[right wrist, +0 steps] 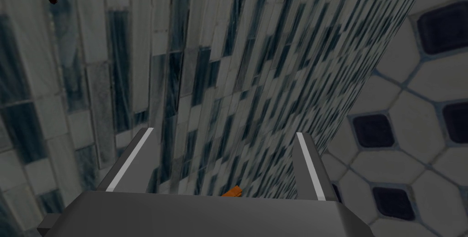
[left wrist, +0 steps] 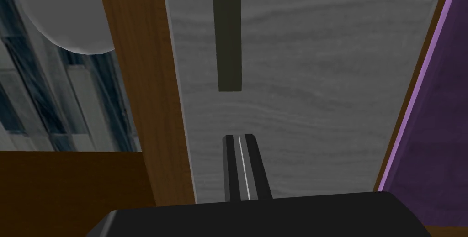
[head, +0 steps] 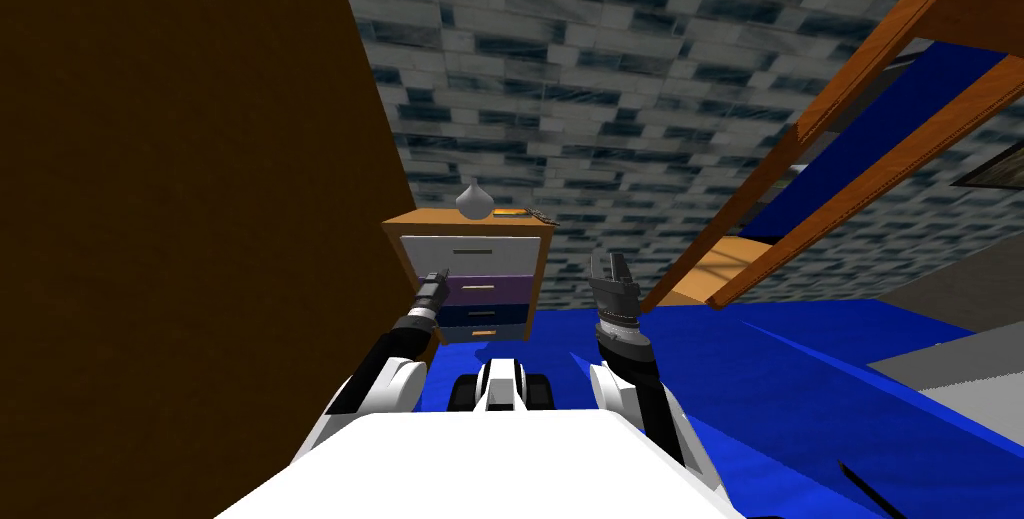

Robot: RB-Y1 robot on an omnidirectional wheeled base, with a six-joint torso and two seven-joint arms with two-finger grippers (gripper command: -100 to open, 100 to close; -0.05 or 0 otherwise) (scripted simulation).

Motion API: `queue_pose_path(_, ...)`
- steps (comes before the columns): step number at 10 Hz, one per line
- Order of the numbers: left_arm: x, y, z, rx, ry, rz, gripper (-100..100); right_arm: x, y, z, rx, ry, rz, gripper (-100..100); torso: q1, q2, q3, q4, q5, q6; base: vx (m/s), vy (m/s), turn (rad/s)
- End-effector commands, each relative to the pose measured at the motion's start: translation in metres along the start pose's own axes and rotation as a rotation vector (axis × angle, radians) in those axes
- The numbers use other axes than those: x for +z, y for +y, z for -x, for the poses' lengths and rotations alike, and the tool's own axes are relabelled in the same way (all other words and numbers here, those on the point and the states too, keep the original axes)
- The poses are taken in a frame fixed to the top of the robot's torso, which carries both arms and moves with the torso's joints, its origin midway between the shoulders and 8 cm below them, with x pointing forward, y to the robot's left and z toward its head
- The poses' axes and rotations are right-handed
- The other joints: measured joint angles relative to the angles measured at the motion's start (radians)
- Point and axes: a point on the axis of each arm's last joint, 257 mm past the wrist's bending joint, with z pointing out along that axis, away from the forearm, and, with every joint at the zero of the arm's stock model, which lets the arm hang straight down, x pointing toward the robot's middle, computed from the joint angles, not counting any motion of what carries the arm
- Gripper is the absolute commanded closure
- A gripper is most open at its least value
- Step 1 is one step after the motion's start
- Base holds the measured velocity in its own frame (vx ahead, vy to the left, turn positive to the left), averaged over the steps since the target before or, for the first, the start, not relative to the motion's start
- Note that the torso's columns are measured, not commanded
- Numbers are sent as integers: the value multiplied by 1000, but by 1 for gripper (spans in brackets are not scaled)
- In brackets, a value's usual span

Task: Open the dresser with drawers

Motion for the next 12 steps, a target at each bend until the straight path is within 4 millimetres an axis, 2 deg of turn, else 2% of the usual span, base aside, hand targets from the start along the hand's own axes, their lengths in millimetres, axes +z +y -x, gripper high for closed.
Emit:
queue_pose_path(1, -3, 4, -1, 56, 38, 10, -100, 0, 0, 0, 0, 0, 0, 0, 1, -3, -2, -1, 0, 0, 0, 0, 0)
queue_pose_path(6, -7, 10, -2, 139, 93, 27, -100, 0, 0, 0, 0, 0, 0, 0, 0, 7, 4, 2, 0, 0, 28, 3, -2)
queue_pose_path(9, -10, 6, -1, 152, 99, 41, -100, 0, 0, 0, 0, 0, 0, 0, 0, -1, -1, -1, 0, 0, 159, 2, -14)
queue_pose_path(12, -8, -2, 1, 77, 46, 31, -100, 0, 0, 0, 0, 0, 0, 0, 0, 9, 5, 2, 0, 0, 102, 11, -4)
